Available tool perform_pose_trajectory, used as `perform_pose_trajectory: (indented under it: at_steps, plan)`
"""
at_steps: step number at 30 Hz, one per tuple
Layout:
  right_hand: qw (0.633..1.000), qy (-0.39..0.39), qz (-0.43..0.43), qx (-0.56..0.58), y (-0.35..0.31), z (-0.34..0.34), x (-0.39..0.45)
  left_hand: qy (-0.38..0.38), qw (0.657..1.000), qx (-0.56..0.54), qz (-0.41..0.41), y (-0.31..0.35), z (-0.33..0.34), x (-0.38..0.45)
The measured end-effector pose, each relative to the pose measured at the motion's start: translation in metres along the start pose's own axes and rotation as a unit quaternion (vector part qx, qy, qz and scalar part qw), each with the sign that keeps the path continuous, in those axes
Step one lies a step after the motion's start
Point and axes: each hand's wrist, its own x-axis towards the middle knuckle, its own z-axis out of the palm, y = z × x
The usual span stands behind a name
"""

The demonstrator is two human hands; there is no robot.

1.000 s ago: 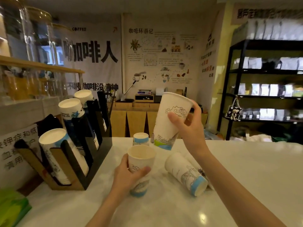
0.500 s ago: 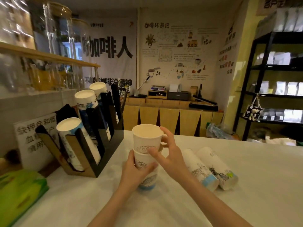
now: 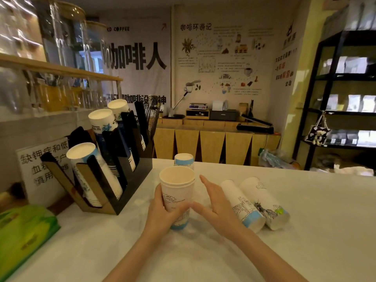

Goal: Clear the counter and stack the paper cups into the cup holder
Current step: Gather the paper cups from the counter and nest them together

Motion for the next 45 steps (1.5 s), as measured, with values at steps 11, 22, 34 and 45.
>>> perform_pose_trajectory:
  at_steps: [11,22,34,45]
  plan:
    - [0.952,0.216,0.149,-0.156,0.061,-0.089,-0.012,0.159,0.968,0.000,0.197,0.080,0.056,-0.049]
    - [0.901,0.131,0.309,-0.276,0.082,-0.094,-0.021,0.009,0.977,-0.038,-0.211,0.058,0.152,-0.014]
    - [0.930,0.188,0.305,-0.082,0.077,-0.070,-0.021,-0.063,0.936,-0.211,-0.275,0.037,0.138,-0.008]
    - [0.875,0.207,0.268,0.345,0.062,-0.048,-0.023,0.030,0.993,-0.066,0.098,0.085,0.119,-0.027]
